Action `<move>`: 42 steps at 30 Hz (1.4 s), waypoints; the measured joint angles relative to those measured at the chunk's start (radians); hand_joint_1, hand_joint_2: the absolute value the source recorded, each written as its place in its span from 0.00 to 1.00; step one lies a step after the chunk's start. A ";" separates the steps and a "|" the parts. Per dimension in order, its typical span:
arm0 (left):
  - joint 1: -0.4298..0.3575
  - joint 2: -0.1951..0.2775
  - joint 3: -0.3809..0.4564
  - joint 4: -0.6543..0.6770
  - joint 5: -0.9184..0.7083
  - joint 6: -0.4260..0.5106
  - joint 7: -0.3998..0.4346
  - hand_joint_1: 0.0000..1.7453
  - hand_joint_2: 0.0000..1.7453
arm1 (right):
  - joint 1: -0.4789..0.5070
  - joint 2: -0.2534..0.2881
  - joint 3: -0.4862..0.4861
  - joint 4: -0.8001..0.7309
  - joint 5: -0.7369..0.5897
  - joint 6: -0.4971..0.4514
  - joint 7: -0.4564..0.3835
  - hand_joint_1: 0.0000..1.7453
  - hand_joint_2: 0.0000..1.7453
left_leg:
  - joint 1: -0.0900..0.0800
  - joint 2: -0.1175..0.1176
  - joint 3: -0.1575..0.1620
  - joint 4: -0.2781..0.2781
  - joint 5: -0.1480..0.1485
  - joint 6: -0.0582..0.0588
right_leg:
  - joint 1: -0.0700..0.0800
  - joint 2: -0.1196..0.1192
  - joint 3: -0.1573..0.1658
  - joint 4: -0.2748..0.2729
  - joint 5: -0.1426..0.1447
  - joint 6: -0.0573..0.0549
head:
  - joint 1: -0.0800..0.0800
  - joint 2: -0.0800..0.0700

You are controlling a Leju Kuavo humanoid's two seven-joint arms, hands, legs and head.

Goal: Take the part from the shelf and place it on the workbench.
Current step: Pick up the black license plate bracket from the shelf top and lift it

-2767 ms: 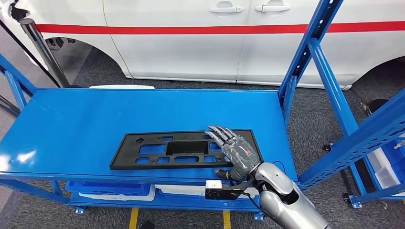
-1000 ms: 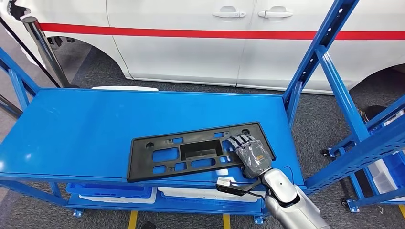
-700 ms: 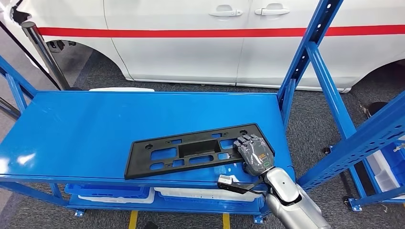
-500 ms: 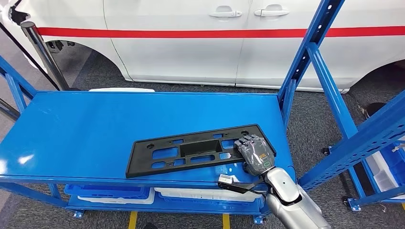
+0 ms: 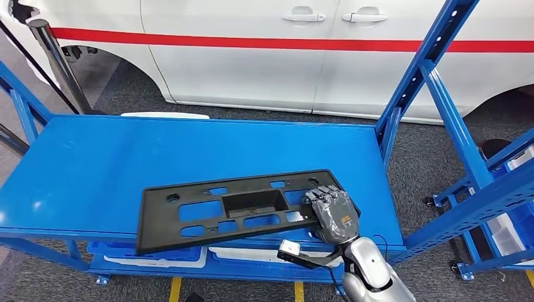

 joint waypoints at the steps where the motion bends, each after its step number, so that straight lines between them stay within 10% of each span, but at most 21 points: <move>1: 0.000 0.000 0.000 0.000 0.003 0.002 -0.001 0.00 0.00 | 0.014 0.006 0.001 -0.039 0.001 -0.012 0.000 1.00 1.00 | -0.002 0.000 -0.002 0.004 -0.003 -0.004 | 0.002 0.000 0.021 -0.048 0.015 -0.004 | 0.000 0.000; 6: 0.004 0.000 0.002 0.000 0.011 0.012 -0.003 0.00 0.00 | 0.076 0.022 0.018 -0.209 0.020 -0.053 -0.007 0.99 1.00 | -0.003 0.000 -0.010 0.021 -0.023 -0.029 | 0.002 0.000 0.034 -0.084 0.014 -0.032 | -0.001 0.000; 11: 0.007 0.000 0.005 0.000 0.014 0.014 -0.006 0.00 0.00 | 0.112 0.029 0.047 -0.302 0.086 -0.087 -0.010 0.99 1.00 | 0.002 0.001 -0.132 0.284 -0.146 -0.046 | 0.002 -0.003 0.038 -0.088 0.014 -0.048 | -0.002 0.000; 13: 0.009 0.000 0.006 0.000 0.014 0.013 -0.010 0.00 0.00 | 0.124 0.031 0.059 -0.320 0.128 -0.101 -0.004 0.99 1.00 | 0.002 0.001 -0.121 0.256 -0.105 -0.046 | 0.003 -0.002 0.040 -0.087 0.012 -0.048 | -0.002 0.000; 16: 0.008 0.000 0.007 0.000 0.016 0.009 -0.020 0.00 0.00 | 0.134 0.038 0.078 -0.338 0.195 -0.125 0.014 0.98 1.00 | 0.000 0.000 -0.028 0.059 -0.013 -0.035 | 0.005 0.001 0.045 -0.084 0.008 -0.042 | -0.002 0.000; 20: 0.008 0.000 0.009 0.000 0.024 -0.011 -0.036 0.00 1.00 | 0.143 0.047 0.112 -0.344 0.248 -0.140 0.035 0.99 1.00 | -0.003 -0.001 -0.007 0.004 -0.003 -0.019 | 0.008 0.001 0.042 -0.082 0.008 -0.024 | -0.001 0.000; 27: 0.011 0.000 0.010 0.000 0.027 -0.040 -0.047 0.00 1.00 | 0.154 0.048 0.162 -0.344 0.264 -0.141 0.057 0.99 1.00 | 0.002 0.003 -0.003 -0.005 0.004 0.003 | 0.000 0.000 -0.083 0.190 -0.117 -0.003 | 0.000 0.000; 31: 0.013 0.000 0.011 0.000 0.031 -0.029 -0.046 0.00 1.00 | 0.154 0.049 0.176 -0.344 0.260 -0.141 0.073 0.99 1.00 | 0.001 -0.001 -0.002 0.005 -0.004 -0.005 | -0.002 -0.001 0.019 -0.020 -0.007 -0.010 | 0.000 0.000; 36: 0.013 0.000 0.013 0.000 0.027 0.014 -0.013 0.00 1.00 | 0.155 0.050 0.187 -0.344 0.246 -0.144 0.086 0.99 1.00 | -0.001 0.000 -0.008 0.012 -0.013 -0.033 | 0.002 0.003 0.040 -0.080 0.006 -0.032 | -0.001 0.000; 42: 0.015 -0.002 0.013 0.000 0.017 0.060 0.009 0.00 1.00 | 0.155 0.056 0.189 -0.341 0.229 -0.144 0.093 0.99 1.00 | 0.003 0.001 -0.131 0.285 -0.140 -0.051 | 0.004 -0.002 0.043 -0.087 0.010 -0.051 | -0.002 0.000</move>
